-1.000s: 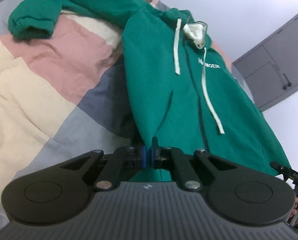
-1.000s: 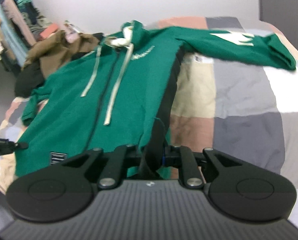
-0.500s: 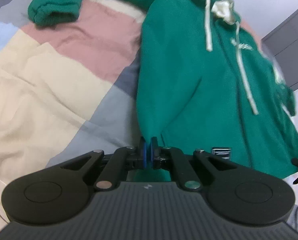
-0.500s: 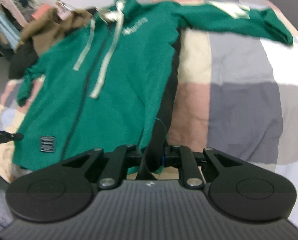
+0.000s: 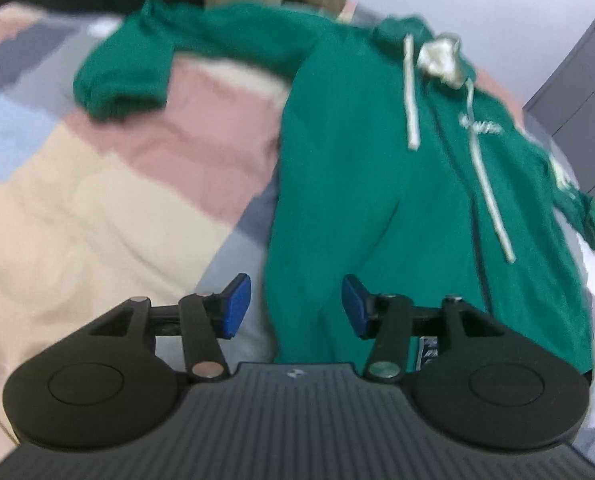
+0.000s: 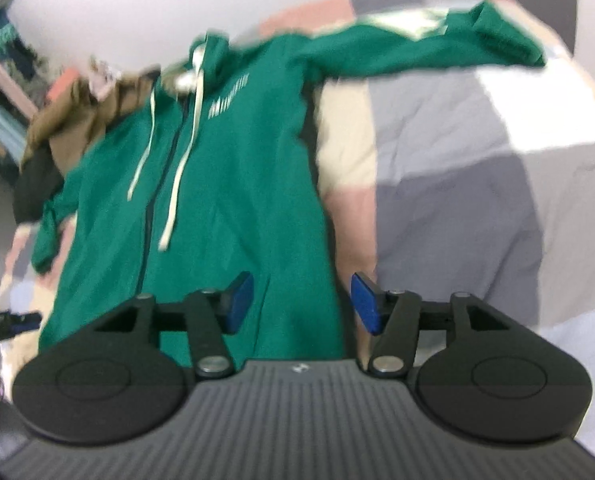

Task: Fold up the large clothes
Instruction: 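Pull the hoodie flat with both grippers and open them, then grasp the green sleeve cuff with the right gripper and lift it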

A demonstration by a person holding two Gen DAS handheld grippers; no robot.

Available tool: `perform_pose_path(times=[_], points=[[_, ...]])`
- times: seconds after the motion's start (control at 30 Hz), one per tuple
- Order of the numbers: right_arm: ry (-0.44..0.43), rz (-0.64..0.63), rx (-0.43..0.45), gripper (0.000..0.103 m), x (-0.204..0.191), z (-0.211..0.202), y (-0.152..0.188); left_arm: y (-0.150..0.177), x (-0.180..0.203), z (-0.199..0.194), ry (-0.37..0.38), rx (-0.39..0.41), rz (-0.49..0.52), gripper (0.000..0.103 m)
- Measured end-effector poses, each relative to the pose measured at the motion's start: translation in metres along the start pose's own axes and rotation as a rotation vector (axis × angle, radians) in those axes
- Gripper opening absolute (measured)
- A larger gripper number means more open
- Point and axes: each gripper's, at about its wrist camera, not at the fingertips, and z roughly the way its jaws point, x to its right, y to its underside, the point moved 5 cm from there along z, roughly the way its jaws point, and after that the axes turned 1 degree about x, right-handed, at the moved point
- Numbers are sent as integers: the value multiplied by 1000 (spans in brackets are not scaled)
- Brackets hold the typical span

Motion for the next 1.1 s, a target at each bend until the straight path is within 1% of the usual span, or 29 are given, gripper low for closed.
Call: perform_pose_path(times=[0.1,0.2,0.37,0.4,0.47,0.5,0.63,0.8,0.87,1.0,1.1], points=[[21,29,111,57,17,-4,-19,-9,17,-10,45,63,4,61],[49,83,191,57,41,5,-36,-17,41,-12,63,115,33,61],[106,205,315,58,91,40,-67,-22,84,-2,95,155,109,61],[119,217,331,58,100,48,-73,-23,92,1,100,159,141,61],[141,234,345,59,116,68,-83,-25,105,6,84,170,183,61],[147,245,349,59,125,79,-89,-26,108,12,81,171,186,62],[145,294,372,59,156,124,-112,-25,113,45,92,129,143,62],[217,312,437,56,191,171,-144,-33,115,85,61,102,134,62],[240,309,477,55,204,183,-157,-38,114,97,61,88,121,62],[236,400,566,55,233,199,-188,-46,116,117,46,82,122,62],[265,417,603,55,250,207,-211,-49,119,130,35,69,135,62]])
